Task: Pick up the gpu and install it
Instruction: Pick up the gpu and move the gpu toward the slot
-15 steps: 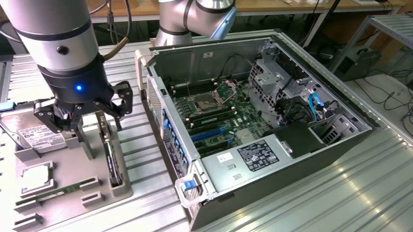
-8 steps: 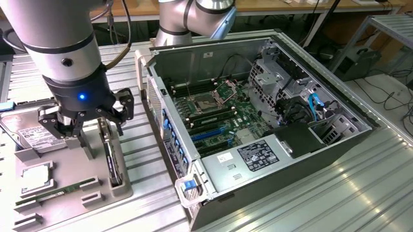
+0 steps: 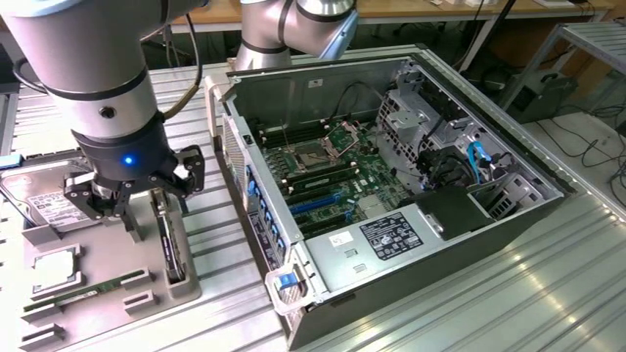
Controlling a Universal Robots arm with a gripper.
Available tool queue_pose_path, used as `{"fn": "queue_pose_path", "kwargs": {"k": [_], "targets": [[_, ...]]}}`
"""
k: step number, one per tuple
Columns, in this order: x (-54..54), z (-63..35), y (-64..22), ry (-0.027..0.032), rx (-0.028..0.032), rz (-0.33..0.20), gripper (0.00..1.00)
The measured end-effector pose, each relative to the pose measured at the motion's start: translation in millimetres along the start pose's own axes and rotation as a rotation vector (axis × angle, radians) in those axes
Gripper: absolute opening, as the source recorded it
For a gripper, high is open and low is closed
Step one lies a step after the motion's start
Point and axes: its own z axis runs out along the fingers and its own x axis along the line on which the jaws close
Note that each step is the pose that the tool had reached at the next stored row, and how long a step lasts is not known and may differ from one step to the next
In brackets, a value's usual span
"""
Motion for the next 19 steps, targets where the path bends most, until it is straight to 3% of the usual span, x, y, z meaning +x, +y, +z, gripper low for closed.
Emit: {"fn": "queue_pose_path", "kwargs": {"k": [13,19], "targets": [[0.5,23.7,0.0,-0.0001,0.0004,0.002,0.72],[0.2,30.2,0.0,-0.0001,0.0003,0.002,0.72]]}}
